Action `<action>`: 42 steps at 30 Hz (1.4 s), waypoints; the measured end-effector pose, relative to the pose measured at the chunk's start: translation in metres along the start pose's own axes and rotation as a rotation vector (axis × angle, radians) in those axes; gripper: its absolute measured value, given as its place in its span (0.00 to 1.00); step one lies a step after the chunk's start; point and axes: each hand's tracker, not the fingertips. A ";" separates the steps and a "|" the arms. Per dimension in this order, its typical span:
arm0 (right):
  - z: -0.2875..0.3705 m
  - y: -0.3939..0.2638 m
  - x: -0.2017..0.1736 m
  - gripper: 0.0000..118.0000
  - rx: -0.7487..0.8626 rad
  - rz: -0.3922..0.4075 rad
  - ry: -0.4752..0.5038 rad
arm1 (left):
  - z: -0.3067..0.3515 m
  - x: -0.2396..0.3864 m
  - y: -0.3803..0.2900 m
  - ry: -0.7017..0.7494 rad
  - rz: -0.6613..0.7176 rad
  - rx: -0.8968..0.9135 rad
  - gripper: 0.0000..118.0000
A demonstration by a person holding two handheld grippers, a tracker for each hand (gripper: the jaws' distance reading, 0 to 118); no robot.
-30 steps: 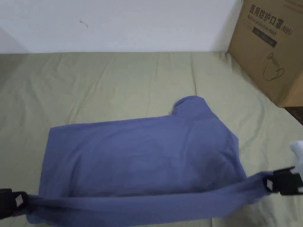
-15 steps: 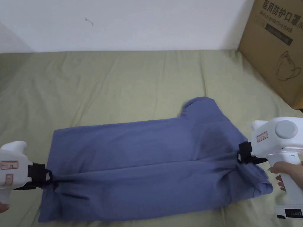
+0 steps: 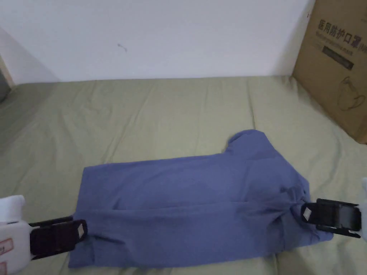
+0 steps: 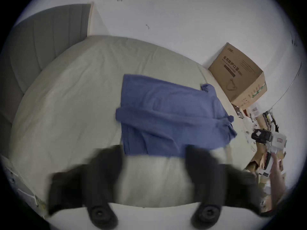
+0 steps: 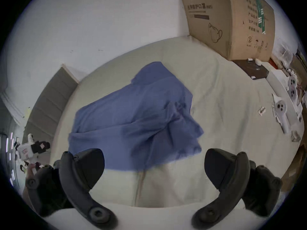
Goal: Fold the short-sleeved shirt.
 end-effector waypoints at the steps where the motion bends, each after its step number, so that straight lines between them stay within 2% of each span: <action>1: 0.011 -0.009 -0.001 0.00 0.041 -0.012 0.025 | 0.007 0.001 -0.007 -0.033 0.015 -0.014 0.00; 4: 0.030 -0.028 -0.008 0.00 0.150 -0.013 0.084 | 0.014 -0.002 -0.023 -0.031 0.054 -0.077 0.00; 5: 0.033 -0.032 -0.010 0.00 0.182 0.021 0.048 | 0.018 0.001 -0.030 -0.015 0.047 -0.058 0.00; 7: 0.032 -0.036 -0.010 0.00 0.142 -0.010 0.041 | 0.018 0.000 -0.033 0.003 0.027 -0.043 0.00; 8: 0.030 -0.037 -0.012 0.00 0.120 -0.016 0.056 | 0.013 0.000 -0.031 0.036 0.036 -0.050 0.14; 11: 0.026 -0.044 -0.011 0.00 0.085 -0.032 0.051 | -0.015 -0.004 -0.022 0.064 0.069 -0.060 0.41; 12: 0.026 -0.042 -0.013 0.00 0.074 -0.037 0.049 | -0.025 -0.006 -0.020 0.077 0.075 -0.061 0.77; 13: 0.027 -0.045 -0.013 0.00 0.076 -0.045 0.046 | -0.039 -0.008 -0.017 0.096 0.072 -0.071 1.00; 16: 0.030 -0.048 -0.009 0.00 0.070 -0.078 0.064 | -0.090 -0.022 -0.013 0.204 0.074 -0.171 0.96; 18: 0.029 -0.051 -0.007 0.00 0.066 -0.101 0.059 | -0.101 -0.022 -0.015 0.200 0.092 -0.211 0.94; 19: 0.027 -0.053 -0.006 0.00 0.056 -0.115 0.051 | -0.134 -0.043 -0.016 0.195 0.100 -0.265 0.92; 20: 0.028 -0.050 -0.002 0.00 0.047 -0.128 0.044 | -0.145 -0.044 -0.020 0.171 0.091 -0.322 0.82; 21: 0.027 -0.051 -0.001 0.00 0.045 -0.134 0.040 | -0.151 -0.042 -0.021 0.196 0.039 -0.341 0.66; 22: 0.026 -0.053 0.000 0.00 0.044 -0.139 0.035 | -0.144 -0.031 -0.021 0.249 -0.074 -0.314 0.34; 23: 0.025 -0.053 0.002 0.00 0.044 -0.142 0.028 | -0.136 -0.022 -0.022 0.246 -0.118 -0.291 0.01; 26: 0.017 -0.045 0.011 0.00 0.026 -0.133 -0.014 | -0.110 -0.023 -0.011 0.132 -0.062 -0.220 0.01; 28: 0.006 -0.034 0.022 0.02 0.009 -0.121 -0.060 | -0.070 -0.006 -0.012 0.108 -0.030 -0.171 0.01; 30: -0.012 -0.020 0.032 0.82 -0.022 -0.124 -0.077 | -0.055 -0.015 -0.003 0.110 -0.041 -0.162 0.01; 31: -0.021 -0.011 0.038 1.00 -0.045 -0.136 -0.076 | -0.048 -0.028 0.004 0.144 -0.049 -0.137 0.01; 33: -0.041 0.004 0.049 0.97 -0.103 -0.188 -0.073 | -0.043 -0.042 0.011 0.140 -0.034 -0.135 0.01; 34: -0.057 0.010 0.053 0.97 -0.166 -0.208 -0.084 | -0.035 -0.029 0.005 0.138 -0.022 -0.128 0.01; 35: -0.067 0.013 0.056 0.97 -0.163 -0.226 -0.090 | -0.027 -0.008 -0.007 0.126 0.012 -0.138 0.01; 36: -0.073 0.025 0.059 0.95 -0.117 -0.245 -0.074 | -0.025 -0.003 -0.011 0.121 0.026 -0.140 0.01; 37: -0.083 0.032 0.062 0.87 -0.155 -0.267 -0.092 | -0.023 0.005 -0.018 0.119 0.027 -0.143 0.01; 38: -0.092 0.037 0.065 0.57 -0.166 -0.297 -0.094 | -0.021 0.015 -0.027 0.106 0.033 -0.148 0.01; 39: -0.099 0.040 0.066 0.44 -0.189 -0.315 -0.082 | -0.039 -0.046 0.001 0.105 0.029 -0.152 0.01; 40: -0.100 0.032 0.083 0.29 -0.238 -0.332 -0.059 | -0.040 -0.047 0.001 0.110 0.018 -0.161 0.01; 41: -0.103 0.030 0.083 0.16 -0.288 -0.325 -0.051 | -0.041 -0.048 0.000 0.102 0.017 -0.166 0.01; 42: -0.103 0.030 0.082 0.07 -0.310 -0.284 -0.033 | -0.042 -0.050 0.001 0.102 0.013 -0.171 0.01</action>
